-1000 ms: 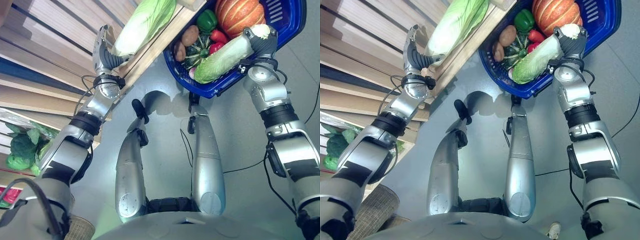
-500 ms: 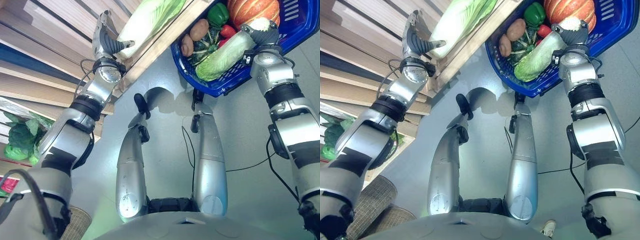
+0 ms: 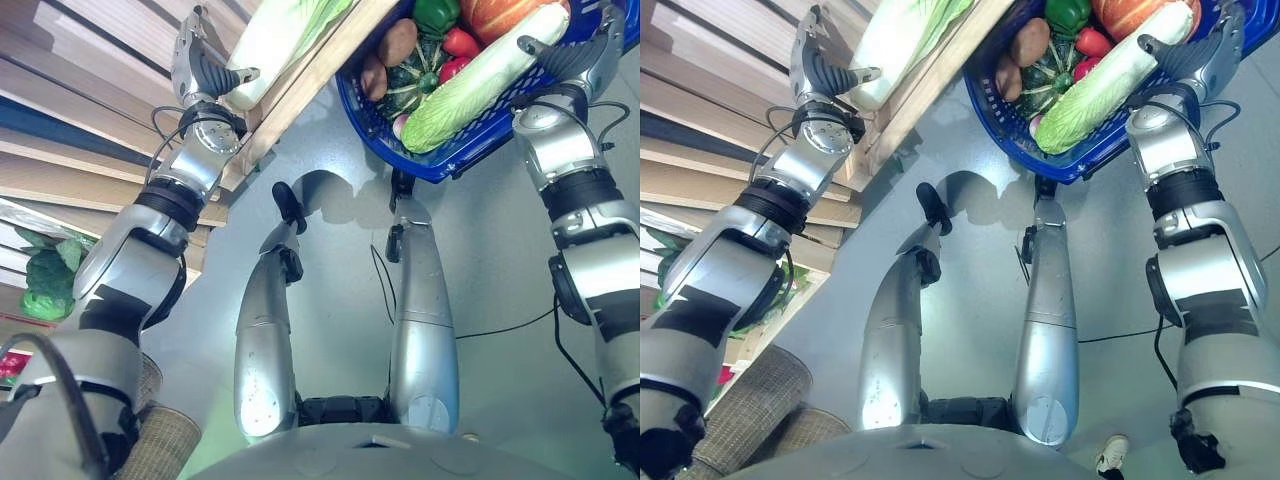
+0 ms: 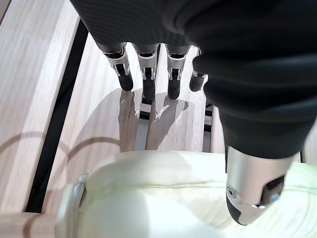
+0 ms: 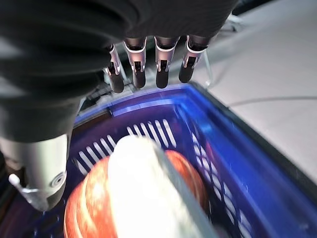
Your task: Pick up fruits and vegetables into the basket
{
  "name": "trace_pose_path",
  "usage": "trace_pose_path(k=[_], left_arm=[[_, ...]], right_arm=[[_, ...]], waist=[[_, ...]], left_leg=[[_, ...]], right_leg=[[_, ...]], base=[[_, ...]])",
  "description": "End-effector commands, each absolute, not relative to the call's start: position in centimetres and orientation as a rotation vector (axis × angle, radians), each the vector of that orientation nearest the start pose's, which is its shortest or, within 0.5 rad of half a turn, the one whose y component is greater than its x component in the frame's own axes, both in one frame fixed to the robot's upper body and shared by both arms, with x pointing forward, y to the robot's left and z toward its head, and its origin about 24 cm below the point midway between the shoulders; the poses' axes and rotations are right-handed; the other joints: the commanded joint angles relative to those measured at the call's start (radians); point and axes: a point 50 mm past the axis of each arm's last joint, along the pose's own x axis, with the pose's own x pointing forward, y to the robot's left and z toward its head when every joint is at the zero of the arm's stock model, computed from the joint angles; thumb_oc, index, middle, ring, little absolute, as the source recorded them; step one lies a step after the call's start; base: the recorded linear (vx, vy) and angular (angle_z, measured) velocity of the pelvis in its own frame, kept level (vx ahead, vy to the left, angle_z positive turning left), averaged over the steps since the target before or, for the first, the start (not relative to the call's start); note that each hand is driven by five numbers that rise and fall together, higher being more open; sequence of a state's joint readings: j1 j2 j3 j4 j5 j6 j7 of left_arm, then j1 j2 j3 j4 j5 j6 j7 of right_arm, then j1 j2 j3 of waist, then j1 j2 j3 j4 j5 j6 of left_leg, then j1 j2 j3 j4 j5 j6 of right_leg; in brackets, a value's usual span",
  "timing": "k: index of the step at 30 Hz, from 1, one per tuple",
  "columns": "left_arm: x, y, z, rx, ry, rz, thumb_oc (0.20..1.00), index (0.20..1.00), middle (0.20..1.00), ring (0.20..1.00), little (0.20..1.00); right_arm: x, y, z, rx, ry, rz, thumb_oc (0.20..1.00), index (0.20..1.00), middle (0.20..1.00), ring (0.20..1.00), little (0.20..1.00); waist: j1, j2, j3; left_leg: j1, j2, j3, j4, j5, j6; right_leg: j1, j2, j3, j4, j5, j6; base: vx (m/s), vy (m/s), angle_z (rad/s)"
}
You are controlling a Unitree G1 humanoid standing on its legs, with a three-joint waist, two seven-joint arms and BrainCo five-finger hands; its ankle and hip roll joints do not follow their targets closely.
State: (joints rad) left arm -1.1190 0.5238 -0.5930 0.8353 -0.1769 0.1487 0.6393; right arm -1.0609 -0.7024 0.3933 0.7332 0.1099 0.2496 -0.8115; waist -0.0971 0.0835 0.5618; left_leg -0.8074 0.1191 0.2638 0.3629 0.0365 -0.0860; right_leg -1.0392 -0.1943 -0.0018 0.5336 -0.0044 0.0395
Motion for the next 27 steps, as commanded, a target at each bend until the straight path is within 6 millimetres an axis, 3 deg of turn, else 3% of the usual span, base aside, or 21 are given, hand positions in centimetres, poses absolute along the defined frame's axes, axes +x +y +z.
trace_pose_path(k=[1, 7, 14, 20, 27], left_arm=[[41.2, 20.1, 19.6, 0.654, -0.085, 0.476, 1.000, 1.000, 1.000, 1.000, 1.000], [40.5, 22.6, 16.7, 0.573, 0.072, 0.500, 1.000, 1.000, 1.000, 1.000, 1.000], [39.7, 25.2, 14.1, 0.438, 0.210, 0.518, 1.000, 1.000, 1.000, 1.000, 1.000], [38.8, 26.4, 11.7, 0.236, 0.329, 0.493, 1.000, 1.000, 1.000, 1.000, 1.000], [38.3, 27.1, 10.4, 0.097, 0.391, 0.471, 1.000, 1.000, 1.000, 1.000, 1.000]], right_arm=[[36.7, -27.1, 25.3, -0.749, -0.423, -0.928, 1.000, 1.000, 1.000, 1.000, 1.000], [34.1, -24.7, 21.9, -0.715, -0.521, -0.683, 1.000, 1.000, 1.000, 1.000, 1.000], [32.1, -23.7, 19.0, -0.678, -0.535, -0.536, 1.000, 1.000, 1.000, 1.000, 1.000], [31.0, -22.7, 18.6, -0.708, -0.545, -0.418, 1.000, 1.000, 1.000, 1.000, 1.000], [30.6, -22.4, 17.4, -0.701, -0.489, -0.350, 1.000, 1.000, 1.000, 1.000, 1.000]], waist=[[-0.112, 0.075, -0.042], [-0.186, 0.051, -0.042], [-0.232, 0.024, -0.042], [-0.253, 0.007, -0.042], [-0.261, -0.013, -0.042]], left_leg=[[-0.004, 0.000, 0.002, 0.054, -0.068, -0.043], [0.027, 0.013, 0.039, 0.051, -0.069, -0.053], [0.043, 0.027, 0.070, 0.057, -0.070, -0.056], [0.042, 0.034, 0.085, 0.066, -0.073, -0.055], [0.032, 0.044, 0.089, 0.082, -0.079, -0.047]], right_leg=[[0.053, 0.074, -0.003, 0.020, -0.093, 0.039], [0.058, 0.085, 0.030, 0.025, -0.097, 0.035], [0.067, 0.093, 0.046, 0.020, -0.098, 0.033], [0.065, 0.103, 0.056, 0.024, -0.104, 0.029], [0.063, 0.111, 0.058, 0.031, -0.109, 0.024]], base=[[0.03, 0.130, -0.13], [0.04, 0.120, -0.17], [0.03, 0.050, -0.16], [0.03, 0.030, -0.17], [0.02, 0.008, -0.08]])
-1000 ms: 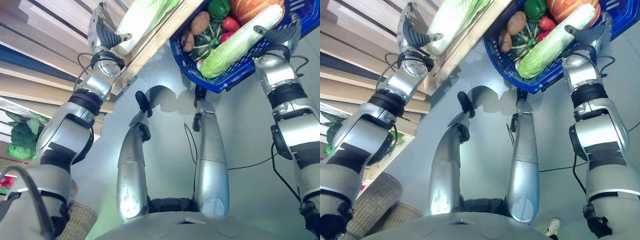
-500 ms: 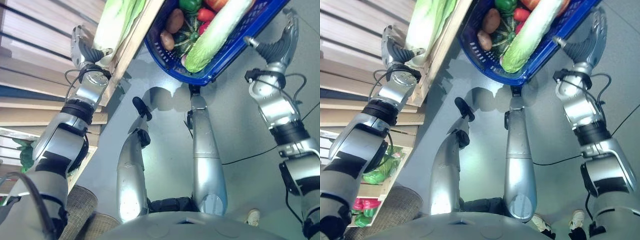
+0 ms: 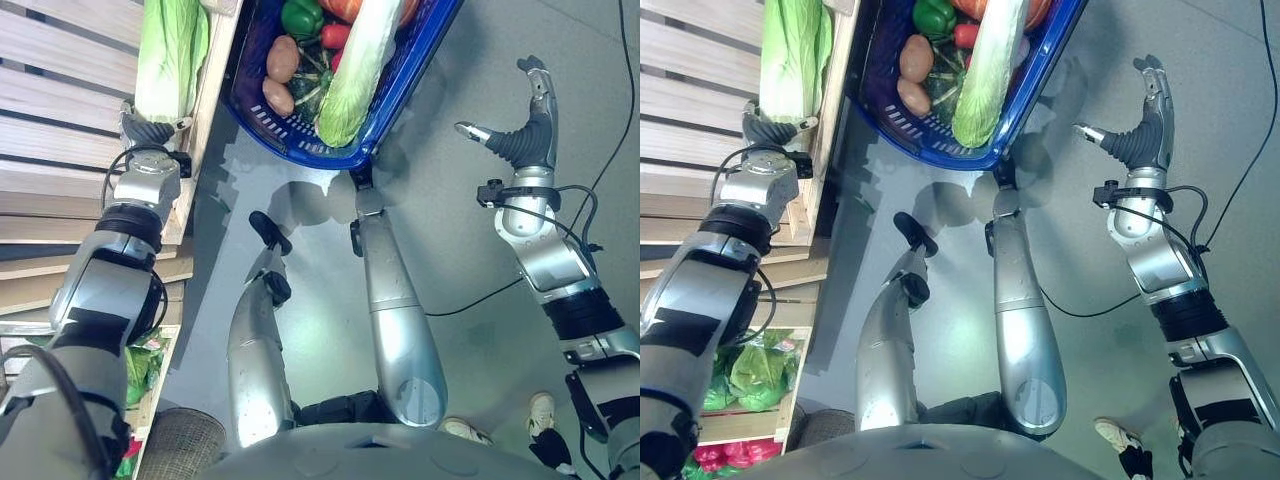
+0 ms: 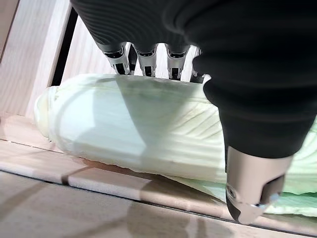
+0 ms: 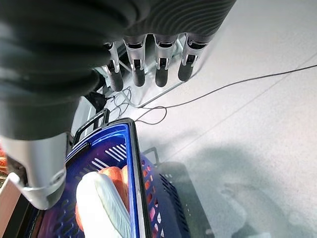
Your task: Pick up fruits and vegetables into the basket
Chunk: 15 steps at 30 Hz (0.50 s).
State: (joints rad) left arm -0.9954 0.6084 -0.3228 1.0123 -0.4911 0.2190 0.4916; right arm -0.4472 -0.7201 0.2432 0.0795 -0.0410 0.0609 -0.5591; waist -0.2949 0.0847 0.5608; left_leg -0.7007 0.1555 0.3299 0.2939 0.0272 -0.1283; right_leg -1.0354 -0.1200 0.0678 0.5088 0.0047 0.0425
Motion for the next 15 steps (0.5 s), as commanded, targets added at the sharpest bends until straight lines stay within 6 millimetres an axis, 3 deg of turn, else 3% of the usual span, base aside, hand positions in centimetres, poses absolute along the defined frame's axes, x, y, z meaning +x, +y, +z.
trace_pose_path(k=[1, 7, 15], left_arm=[[38.3, 27.1, 10.4, 0.089, 0.400, 0.462, 1.000, 1.000, 1.000, 1.000, 1.000], [37.9, 27.6, 9.8, 0.094, 0.439, 0.491, 1.000, 1.000, 1.000, 1.000, 1.000], [36.9, 29.7, 9.8, 0.207, 0.543, 0.633, 1.000, 1.000, 1.000, 1.000, 1.000]], right_arm=[[30.5, -22.4, 17.4, -0.699, -0.486, -0.348, 1.000, 1.000, 1.000, 1.000, 1.000], [30.3, -22.3, 16.6, -0.679, -0.448, -0.313, 1.000, 1.000, 1.000, 1.000, 1.000], [30.3, -22.3, 16.1, -0.634, -0.418, -0.292, 1.000, 1.000, 1.000, 1.000, 1.000]], waist=[[-0.064, -0.015, -0.041], [-0.068, -0.026, -0.041], [-0.068, -0.049, -0.041]], left_leg=[[-0.075, 0.008, 0.023, 0.153, -0.070, -0.005], [-0.083, 0.013, 0.026, 0.162, -0.075, -0.001], [-0.115, 0.024, 0.021, 0.196, -0.088, 0.005]], right_leg=[[0.059, 0.037, -0.012, 0.056, -0.118, 0.021], [0.058, 0.040, -0.011, 0.050, -0.116, 0.019], [0.041, 0.044, -0.013, 0.059, -0.118, 0.014]], base=[[0.00, 0.000, 0.00], [0.00, 0.000, 0.00], [0.00, -0.007, -0.02]])
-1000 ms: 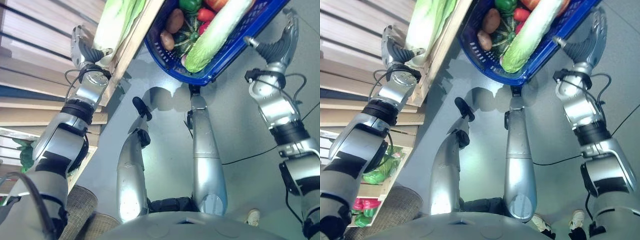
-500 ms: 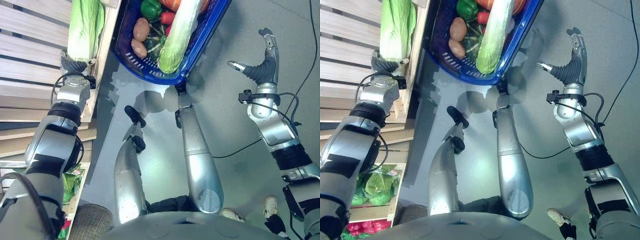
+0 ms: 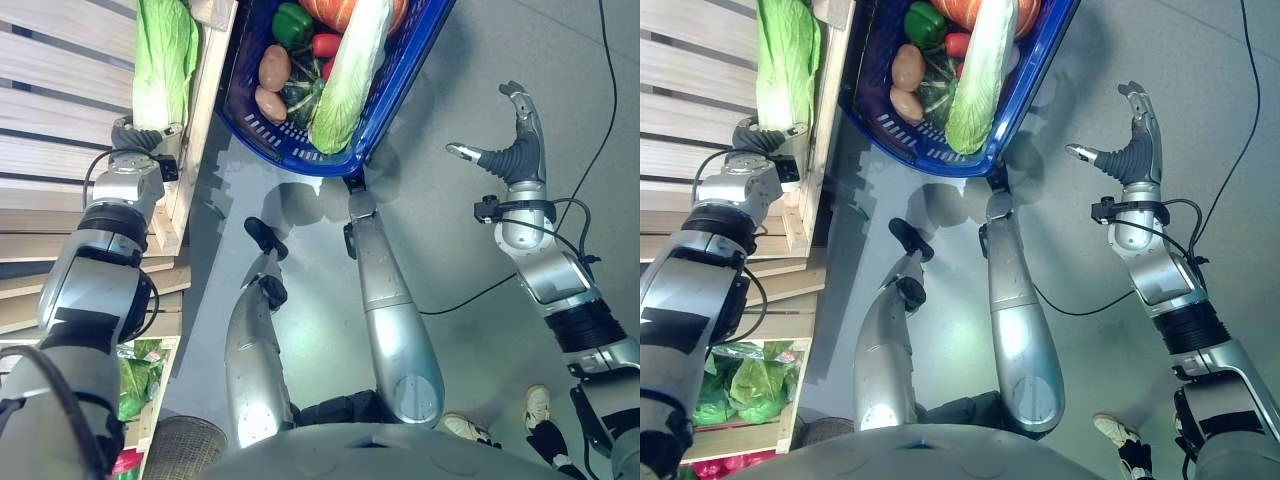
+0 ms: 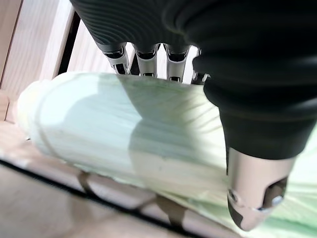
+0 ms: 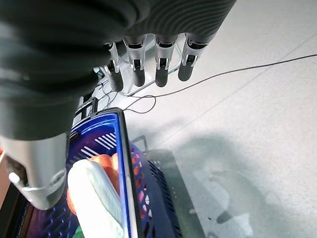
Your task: Pick up fruits and vegetables into the basket
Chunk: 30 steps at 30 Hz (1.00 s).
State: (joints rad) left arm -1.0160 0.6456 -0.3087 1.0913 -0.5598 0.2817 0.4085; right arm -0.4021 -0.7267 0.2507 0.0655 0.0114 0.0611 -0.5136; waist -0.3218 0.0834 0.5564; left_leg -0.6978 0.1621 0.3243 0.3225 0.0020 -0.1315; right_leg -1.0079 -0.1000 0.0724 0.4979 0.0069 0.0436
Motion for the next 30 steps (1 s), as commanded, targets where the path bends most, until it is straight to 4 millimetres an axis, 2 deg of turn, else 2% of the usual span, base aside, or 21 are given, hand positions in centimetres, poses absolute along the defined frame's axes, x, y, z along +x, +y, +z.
trace_pose_path(k=[1, 6, 14, 19, 26, 27, 28, 29, 30], left_arm=[[36.9, 29.9, 9.9, 0.226, 0.548, 0.645, 1.000, 1.000, 1.000, 1.000, 1.000], [36.2, 31.2, 10.1, 0.472, 0.619, 0.703, 1.000, 1.000, 1.000, 1.000, 1.000], [36.2, 30.7, 9.6, 0.558, 0.671, 0.647, 1.000, 1.000, 1.000, 1.000, 1.000], [36.8, 29.6, 9.3, 0.564, 0.672, 0.543, 1.000, 1.000, 1.000, 1.000, 1.000], [37.5, 26.0, 7.6, 0.427, 0.687, 0.309, 1.000, 1.000, 1.000, 1.000, 1.000], [37.7, 25.6, 7.7, 0.413, 0.668, 0.309, 0.542, 0.542, 0.542, 0.542, 0.542], [37.8, 25.5, 7.8, 0.403, 0.658, 0.308, 0.332, 0.332, 0.332, 0.332, 0.332], [38.0, 25.2, 7.9, 0.386, 0.633, 0.319, 0.200, 0.200, 0.200, 0.200, 0.200], [38.1, 25.0, 8.1, 0.379, 0.603, 0.336, 0.200, 0.200, 0.200, 0.200, 0.200]], right_arm=[[30.3, -22.3, 16.1, -0.630, -0.418, -0.292, 1.000, 1.000, 1.000, 1.000, 1.000], [30.3, -22.2, 16.0, -0.583, -0.425, -0.284, 1.000, 1.000, 1.000, 1.000, 1.000], [30.7, -21.6, 16.3, -0.554, -0.434, -0.276, 1.000, 1.000, 1.000, 1.000, 1.000], [30.8, -21.4, 16.4, -0.539, -0.432, -0.274, 1.000, 1.000, 1.000, 1.000, 1.000], [30.8, -20.6, 16.6, -0.523, -0.444, -0.250, 1.000, 1.000, 1.000, 1.000, 1.000], [30.9, -20.5, 16.6, -0.523, -0.446, -0.249, 1.000, 1.000, 1.000, 1.000, 1.000], [30.9, -20.5, 16.7, -0.522, -0.447, -0.249, 1.000, 1.000, 1.000, 1.000, 1.000], [30.9, -20.4, 16.8, -0.519, -0.450, -0.249, 1.000, 1.000, 1.000, 1.000, 1.000], [30.8, -20.4, 16.8, -0.520, -0.454, -0.250, 1.000, 1.000, 1.000, 1.000, 1.000]], waist=[[-0.041, -0.049, -0.036], [-0.040, -0.062, -0.036], [-0.034, -0.077, -0.036], [-0.035, -0.083, -0.036], [-0.038, -0.090, -0.036], [-0.037, -0.091, -0.036], [-0.037, -0.091, -0.036], [-0.035, -0.092, -0.036], [-0.034, -0.091, -0.036]], left_leg=[[-0.122, 0.019, 0.026, 0.172, -0.064, 0.009], [-0.143, 0.022, 0.016, 0.189, -0.072, 0.011], [-0.157, 0.026, 0.010, 0.187, -0.077, 0.013], [-0.157, 0.025, 0.006, 0.184, -0.082, 0.015], [-0.136, 0.023, 0.012, 0.167, -0.082, 0.018], [-0.133, 0.023, 0.013, 0.166, -0.082, 0.019], [-0.132, 0.023, 0.013, 0.166, -0.082, 0.019], [-0.128, 0.023, 0.012, 0.164, -0.081, 0.018], [-0.124, 0.021, 0.012, 0.161, -0.080, 0.018]], right_leg=[[0.011, 0.024, -0.018, 0.071, -0.120, 0.013], [0.001, 0.030, -0.018, 0.074, -0.117, 0.013], [-0.008, 0.036, -0.023, 0.070, -0.113, 0.016], [-0.007, 0.038, -0.023, 0.068, -0.112, 0.019], [0.011, 0.036, -0.029, 0.053, -0.104, 0.025], [0.014, 0.036, -0.030, 0.052, -0.103, 0.026], [0.015, 0.036, -0.031, 0.052, -0.103, 0.026], [0.020, 0.036, -0.032, 0.051, -0.103, 0.026], [0.024, 0.036, -0.033, 0.050, -0.104, 0.026]], base=[[0.00, -0.035, -0.01], [0.00, -0.030, 0.01], [0.00, -0.022, -0.05], [0.00, 0.000, 0.00], [0.00, 0.000, 0.00], [0.00, 0.000, 0.00], [0.00, 0.000, 0.00], [0.00, 0.000, 0.00], [0.00, 0.000, 0.00]])
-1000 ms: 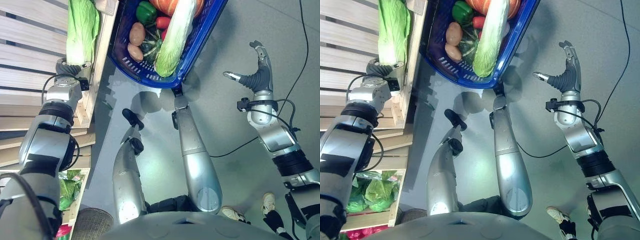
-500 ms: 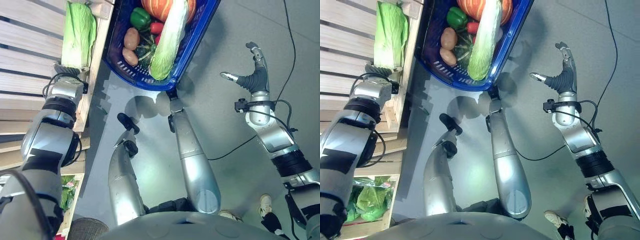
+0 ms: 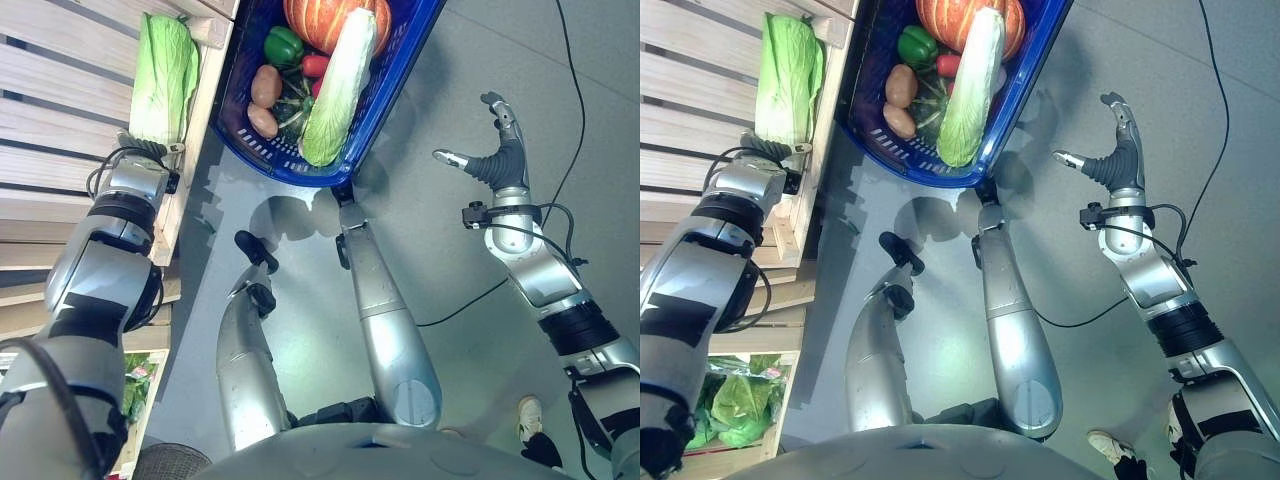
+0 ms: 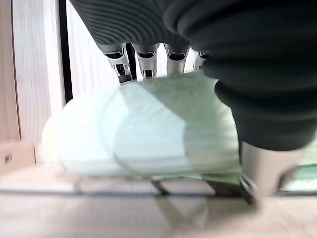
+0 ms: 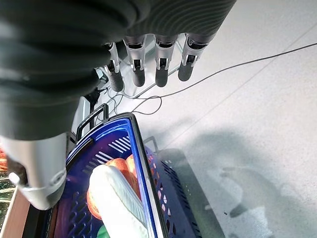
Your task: Pick up fruits and vegetables into the basket
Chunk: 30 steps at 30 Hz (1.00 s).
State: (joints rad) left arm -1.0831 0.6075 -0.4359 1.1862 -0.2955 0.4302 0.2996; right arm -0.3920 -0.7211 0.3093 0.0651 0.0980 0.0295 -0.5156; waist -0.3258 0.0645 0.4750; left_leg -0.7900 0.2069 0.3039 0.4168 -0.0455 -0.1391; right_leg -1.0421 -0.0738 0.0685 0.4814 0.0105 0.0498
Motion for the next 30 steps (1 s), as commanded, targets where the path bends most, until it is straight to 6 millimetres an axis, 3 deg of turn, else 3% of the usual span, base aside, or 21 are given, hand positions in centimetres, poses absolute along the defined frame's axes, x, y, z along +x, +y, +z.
trace_pose_path(k=[1, 8, 19, 24, 30], left_arm=[[38.2, 25.0, 8.2, 0.372, 0.591, 0.346, 0.200, 0.200, 0.200, 0.200, 0.200], [38.5, 25.1, 9.7, 0.216, 0.377, 0.474, 0.200, 0.200, 0.200, 0.200, 0.200], [36.8, 26.3, 9.9, 0.143, 0.128, 0.571, 0.200, 0.200, 0.200, 0.200, 0.200], [36.4, 26.3, 11.4, 0.179, -0.014, 0.562, 0.200, 0.200, 0.200, 0.200, 0.200], [35.8, 24.0, 15.3, 0.337, -0.317, 0.456, 0.200, 0.200, 0.200, 0.200, 0.200]], right_arm=[[30.8, -20.4, 16.9, -0.521, -0.456, -0.250, 1.000, 1.000, 1.000, 1.000, 1.000], [29.7, -19.7, 16.9, -0.462, -0.512, -0.164, 1.000, 1.000, 1.000, 1.000, 1.000], [28.3, -16.9, 17.8, -0.325, -0.614, 0.120, 1.000, 1.000, 1.000, 1.000, 1.000], [27.9, -15.6, 18.4, -0.236, -0.601, 0.279, 1.000, 1.000, 1.000, 1.000, 1.000], [27.9, -13.2, 20.6, -0.038, -0.624, 0.444, 1.000, 1.000, 1.000, 1.000, 1.000]], waist=[[-0.029, -0.071, 0.045], [-0.012, -0.062, 0.045], [0.066, -0.055, 0.045], [0.102, -0.063, 0.045], [0.167, -0.070, 0.045]], left_leg=[[-0.029, -0.025, 0.032, 0.066, -0.032, 0.026], [0.017, -0.035, 0.025, 0.052, -0.031, 0.032], [0.148, -0.057, -0.010, 0.006, -0.022, 0.038], [0.193, -0.066, -0.029, -0.002, -0.025, 0.045], [0.234, -0.081, -0.047, -0.021, 0.000, 0.064]], right_leg=[[0.061, 0.009, -0.029, 0.067, -0.108, 0.020], [0.109, -0.001, -0.038, 0.063, -0.117, 0.017], [0.270, -0.043, -0.098, 0.017, -0.121, 0.017], [0.332, -0.058, -0.123, -0.001, -0.117, 0.021], [0.403, -0.078, -0.167, -0.042, -0.077, 0.018]], base=[[-0.02, 0.025, 0.04], [-0.02, 0.021, 0.02], [-0.04, 0.009, 0.16], [-0.03, -0.021, 0.11], [-0.06, -0.045, 0.17]])
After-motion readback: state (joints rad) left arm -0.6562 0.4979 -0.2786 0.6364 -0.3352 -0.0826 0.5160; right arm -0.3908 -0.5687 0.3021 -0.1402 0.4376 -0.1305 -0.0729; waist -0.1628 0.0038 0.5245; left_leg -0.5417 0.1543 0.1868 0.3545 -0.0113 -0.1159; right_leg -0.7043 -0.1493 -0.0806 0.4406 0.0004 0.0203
